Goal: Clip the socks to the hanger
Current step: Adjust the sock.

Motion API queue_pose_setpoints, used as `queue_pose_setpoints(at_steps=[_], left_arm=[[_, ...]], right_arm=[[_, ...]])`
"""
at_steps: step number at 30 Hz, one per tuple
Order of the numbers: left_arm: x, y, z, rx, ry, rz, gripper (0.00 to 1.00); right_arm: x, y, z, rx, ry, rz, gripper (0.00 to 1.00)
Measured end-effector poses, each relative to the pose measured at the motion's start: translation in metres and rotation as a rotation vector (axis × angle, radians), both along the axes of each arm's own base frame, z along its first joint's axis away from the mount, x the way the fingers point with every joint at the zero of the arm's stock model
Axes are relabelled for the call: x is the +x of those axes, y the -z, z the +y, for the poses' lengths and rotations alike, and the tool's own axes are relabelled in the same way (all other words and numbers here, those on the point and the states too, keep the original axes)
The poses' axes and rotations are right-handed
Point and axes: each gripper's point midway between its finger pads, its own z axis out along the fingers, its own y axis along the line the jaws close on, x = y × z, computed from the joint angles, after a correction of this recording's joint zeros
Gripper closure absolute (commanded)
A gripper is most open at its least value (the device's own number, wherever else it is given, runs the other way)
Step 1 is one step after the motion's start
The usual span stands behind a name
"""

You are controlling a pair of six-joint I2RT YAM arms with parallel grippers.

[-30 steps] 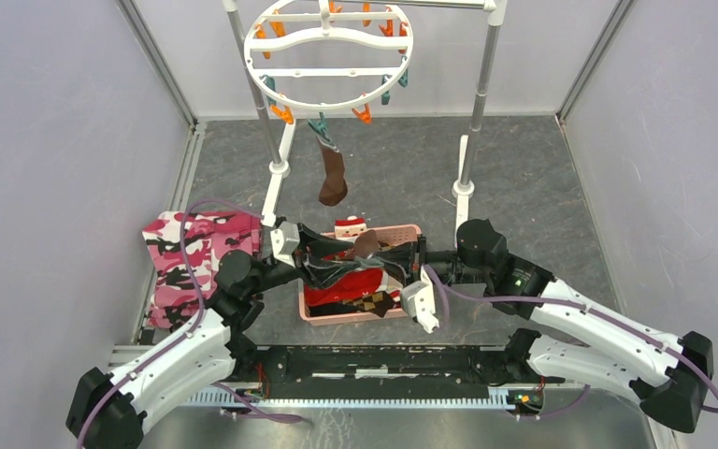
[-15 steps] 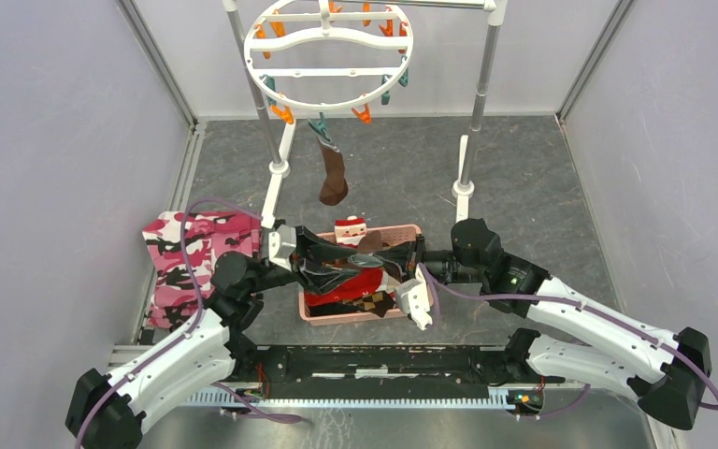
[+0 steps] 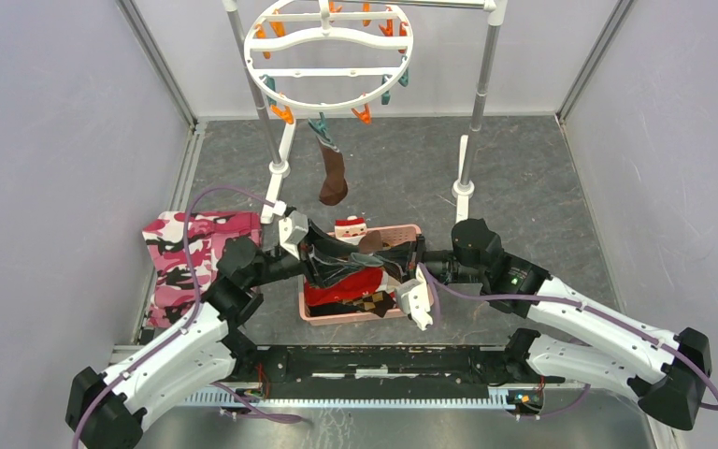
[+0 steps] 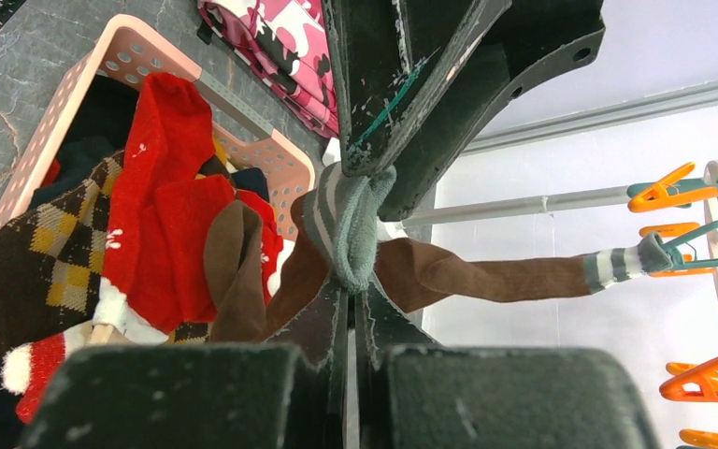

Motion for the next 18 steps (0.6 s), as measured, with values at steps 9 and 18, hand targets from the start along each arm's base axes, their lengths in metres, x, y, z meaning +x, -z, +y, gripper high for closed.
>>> queue_pose_setpoints(at_steps=[9, 18], left_arm=[[0.010, -0.003, 0.010, 0.055, -0.094, 0.007, 0.42], [0.004, -0.013, 0.008, 0.056, -0.058, 0.015, 0.46]], right_arm=[[-0.002, -0.003, -0.002, 0.006, -0.003, -0.004, 1.00], [-0.003, -0.005, -0.002, 0.011, -0.006, -0.007, 1.00]])
